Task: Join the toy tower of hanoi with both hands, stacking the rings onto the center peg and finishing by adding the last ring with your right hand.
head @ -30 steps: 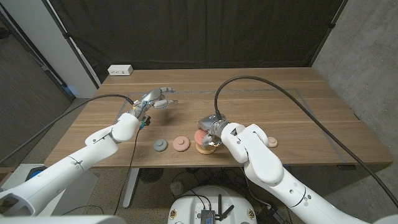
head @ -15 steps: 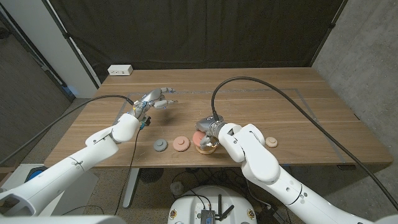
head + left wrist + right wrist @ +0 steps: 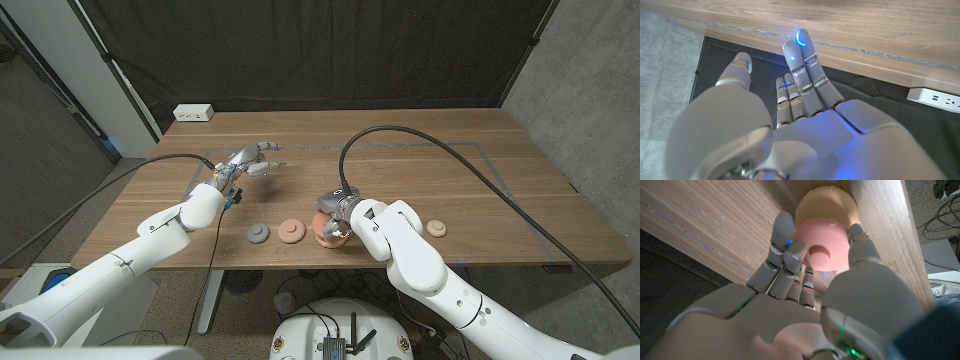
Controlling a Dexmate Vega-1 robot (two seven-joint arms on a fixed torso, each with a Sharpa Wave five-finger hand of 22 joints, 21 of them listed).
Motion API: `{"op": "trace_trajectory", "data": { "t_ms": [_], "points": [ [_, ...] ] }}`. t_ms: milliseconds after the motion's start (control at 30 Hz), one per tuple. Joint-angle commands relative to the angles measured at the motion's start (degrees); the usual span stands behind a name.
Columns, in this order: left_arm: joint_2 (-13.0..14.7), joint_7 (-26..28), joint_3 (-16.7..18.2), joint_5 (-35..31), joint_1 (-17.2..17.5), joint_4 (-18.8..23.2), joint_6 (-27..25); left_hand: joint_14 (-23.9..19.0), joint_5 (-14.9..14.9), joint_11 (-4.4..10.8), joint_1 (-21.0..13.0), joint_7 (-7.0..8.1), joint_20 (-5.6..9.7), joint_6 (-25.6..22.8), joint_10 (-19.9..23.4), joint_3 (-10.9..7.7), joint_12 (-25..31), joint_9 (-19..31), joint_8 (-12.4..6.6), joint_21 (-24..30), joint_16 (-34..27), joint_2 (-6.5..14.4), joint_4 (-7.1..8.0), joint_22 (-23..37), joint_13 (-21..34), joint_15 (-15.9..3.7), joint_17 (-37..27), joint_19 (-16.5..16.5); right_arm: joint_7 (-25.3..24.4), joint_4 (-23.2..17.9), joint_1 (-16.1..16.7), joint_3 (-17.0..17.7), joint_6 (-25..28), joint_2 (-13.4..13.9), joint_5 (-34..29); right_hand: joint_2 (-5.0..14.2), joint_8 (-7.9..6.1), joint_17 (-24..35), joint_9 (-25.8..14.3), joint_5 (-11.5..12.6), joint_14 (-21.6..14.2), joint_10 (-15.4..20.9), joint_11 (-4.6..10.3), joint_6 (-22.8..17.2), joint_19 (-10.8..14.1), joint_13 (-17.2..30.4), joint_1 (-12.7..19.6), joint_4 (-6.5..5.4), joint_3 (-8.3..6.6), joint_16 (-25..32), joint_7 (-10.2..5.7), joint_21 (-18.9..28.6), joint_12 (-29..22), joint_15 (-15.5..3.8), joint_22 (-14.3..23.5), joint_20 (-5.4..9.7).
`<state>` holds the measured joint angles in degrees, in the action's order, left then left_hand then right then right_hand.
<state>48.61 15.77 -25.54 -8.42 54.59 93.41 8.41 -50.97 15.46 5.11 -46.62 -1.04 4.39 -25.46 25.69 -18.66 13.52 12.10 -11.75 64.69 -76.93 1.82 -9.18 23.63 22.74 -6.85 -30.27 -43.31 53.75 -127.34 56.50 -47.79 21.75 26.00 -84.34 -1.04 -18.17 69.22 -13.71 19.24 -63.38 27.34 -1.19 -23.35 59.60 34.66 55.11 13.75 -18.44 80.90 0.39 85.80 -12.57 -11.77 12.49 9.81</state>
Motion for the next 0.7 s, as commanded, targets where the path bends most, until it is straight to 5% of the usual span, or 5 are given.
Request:
{"op": "trace_trajectory", "data": {
  "t_ms": [33, 700],
  "points": [
    [-0.5, -0.5, -0.5, 0.1, -1.0, -1.3, 0.5, -0.1, 0.3, 0.04, 0.1, -0.06, 4.04, -0.3, 0.6, 0.06, -0.4, 0.2, -0.23, 0.6, -0.2, 0.4, -0.14, 0.1, 0.2, -5.66, -0.1, 0.2, 0.5, 1.4, -0.9, -0.6, 0.6, 0.2, 0.7, 2.83, 0.05, 0.1, -0.2, 0.5, -0.5, 9.5, 9.06, -5.8, -0.2, 0.3, 2.2, -4.83, -5.2, -0.2, -5.12, -0.1, -0.2, -0.85, 0.1, 2.89],
    [-1.7, -1.2, -2.0, -0.1, -3.0, -3.2, 0.9, -0.1, 0.3, 0.16, 0.2, -0.08, 4.03, -0.4, 0.9, -0.04, -0.4, 0.2, -0.17, 1.2, -0.4, 0.5, -0.12, -0.5, 0.4, -5.66, 0.0, 0.5, 1.0, 1.3, -0.7, -0.1, 2.4, 1.4, 1.8, 2.76, 0.29, 0.1, -0.3, 0.5, -0.4, 9.7, 9.0, -5.9, -0.3, 0.6, 1.7, -4.78, -5.78, -1.2, -5.16, -0.1, 0.1, -0.87, 0.0, 2.88]
  ]
}}
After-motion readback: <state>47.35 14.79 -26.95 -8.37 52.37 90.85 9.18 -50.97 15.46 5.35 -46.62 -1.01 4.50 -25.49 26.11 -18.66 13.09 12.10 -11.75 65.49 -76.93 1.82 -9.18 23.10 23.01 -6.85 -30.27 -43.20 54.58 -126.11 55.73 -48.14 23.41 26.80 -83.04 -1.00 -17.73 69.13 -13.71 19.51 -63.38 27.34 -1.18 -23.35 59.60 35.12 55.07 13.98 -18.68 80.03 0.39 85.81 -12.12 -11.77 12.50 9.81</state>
